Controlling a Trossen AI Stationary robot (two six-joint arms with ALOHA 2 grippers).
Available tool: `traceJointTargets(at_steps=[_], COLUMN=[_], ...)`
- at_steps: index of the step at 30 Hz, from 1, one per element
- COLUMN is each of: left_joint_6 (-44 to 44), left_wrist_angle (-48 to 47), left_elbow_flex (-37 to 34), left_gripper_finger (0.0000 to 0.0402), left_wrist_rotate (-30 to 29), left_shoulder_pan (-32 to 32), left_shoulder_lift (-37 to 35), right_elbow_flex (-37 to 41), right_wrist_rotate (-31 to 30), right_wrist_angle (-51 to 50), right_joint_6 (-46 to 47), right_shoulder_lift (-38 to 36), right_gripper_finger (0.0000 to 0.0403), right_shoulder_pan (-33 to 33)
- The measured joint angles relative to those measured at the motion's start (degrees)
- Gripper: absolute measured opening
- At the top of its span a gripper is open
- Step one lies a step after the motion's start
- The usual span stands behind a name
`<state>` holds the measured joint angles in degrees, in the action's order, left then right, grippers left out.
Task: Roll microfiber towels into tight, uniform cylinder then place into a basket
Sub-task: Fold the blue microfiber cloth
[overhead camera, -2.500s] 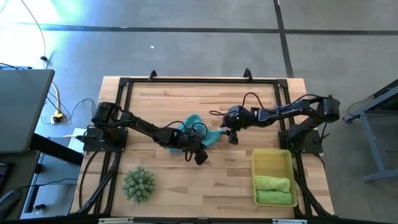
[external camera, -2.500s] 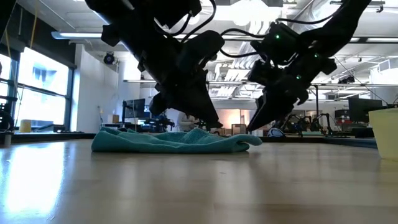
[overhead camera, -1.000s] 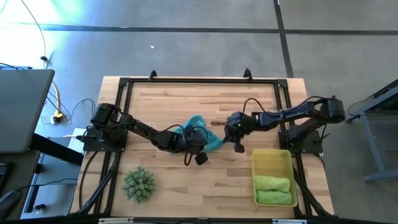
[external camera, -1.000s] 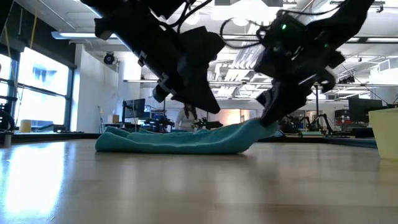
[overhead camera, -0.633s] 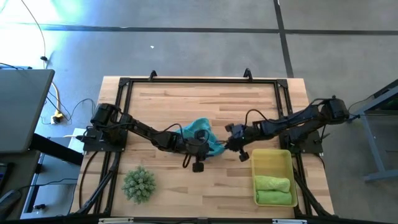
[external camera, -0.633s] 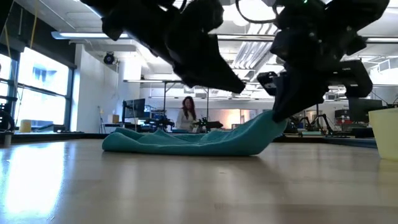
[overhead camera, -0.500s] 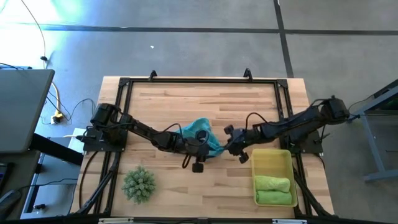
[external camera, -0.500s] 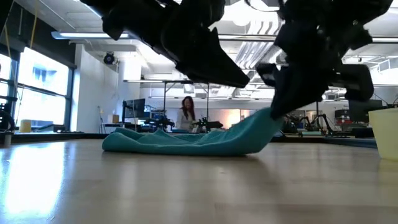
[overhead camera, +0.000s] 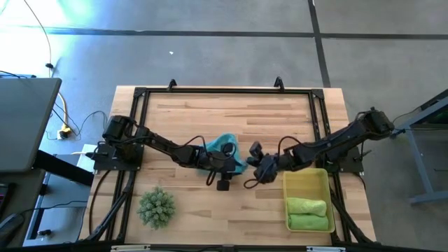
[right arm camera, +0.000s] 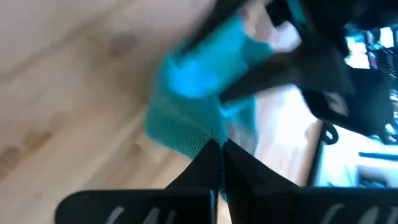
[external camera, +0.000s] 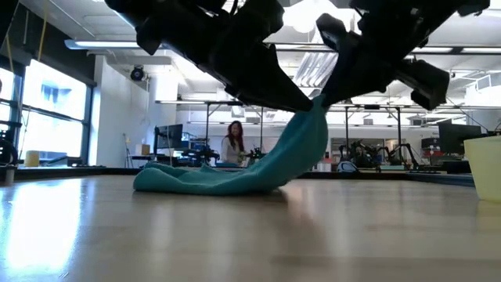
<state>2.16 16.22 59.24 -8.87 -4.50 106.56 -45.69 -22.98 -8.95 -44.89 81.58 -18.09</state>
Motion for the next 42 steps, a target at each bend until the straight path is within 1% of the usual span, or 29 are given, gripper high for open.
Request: traceJointTargets(at_steps=[4, 6, 9, 15, 18, 22, 25, 27, 32, 36, 42], left_joint_6=[-0.45, -0.44, -1.07, -6.16, -10.54, -17.32, -20.23, -20.68, -18.01, -14.56, -7.06], left_wrist_angle=[-1.12, -1.75, -2.35, -5.26, -9.68, -18.46, -23.05, -24.56, -25.15, -25.21, -25.30], left_elbow_flex=[0.00, 0.00, 0.00, 0.00, 0.00, -0.02, -0.03, -0.04, -0.04, -0.04, -0.04], left_gripper_finger=[0.0140, 0.0138, 0.0135, 0.0134, 0.0133, 0.0133, 0.0133, 0.0133, 0.0127, 0.0106, 0.0077], left_wrist_rotate=[5.14, 7.00, 7.13, 6.72, 3.83, -3.91, -8.79, -11.33, -12.19, -13.23, -15.60], left_shoulder_pan=[-0.66, -1.21, -2.04, -2.98, -3.16, -3.51, -3.82, -4.06, -4.18, -4.11, -3.35], left_shoulder_lift=[0.00, 0.00, 0.00, 0.00, 0.00, 0.00, 0.00, 0.00, 0.00, 0.00, 0.00], right_elbow_flex=[-1.44, -1.85, -1.99, -1.99, -1.99, -1.99, -1.99, -1.99, -1.99, -1.99, -1.99], right_wrist_rotate=[-6.04, -7.62, -8.22, -8.81, -8.81, -8.57, -8.48, -8.46, -8.41, -8.41, -8.56], right_wrist_angle=[-3.79, -4.84, -4.98, -4.62, -4.59, -4.57, -4.57, -4.57, -4.56, -3.92, -2.14], right_joint_6=[-0.39, -0.24, -0.22, 1.51, 3.32, 5.64, 7.09, 7.74, 8.95, 8.95, 9.15], right_shoulder_lift=[0.00, 0.00, 0.00, 0.00, 0.02, 0.02, 0.02, 0.02, 0.02, 0.02, -1.18], right_gripper_finger=[0.0000, 0.0000, 0.0000, 0.0000, 0.0000, 0.0000, 0.0000, 0.0000, 0.0000, 0.0000, 0.0000], right_shoulder_pan=[-0.53, -0.46, -0.46, -0.46, -0.46, -0.46, -0.46, -0.46, -0.46, -0.68, -1.60])
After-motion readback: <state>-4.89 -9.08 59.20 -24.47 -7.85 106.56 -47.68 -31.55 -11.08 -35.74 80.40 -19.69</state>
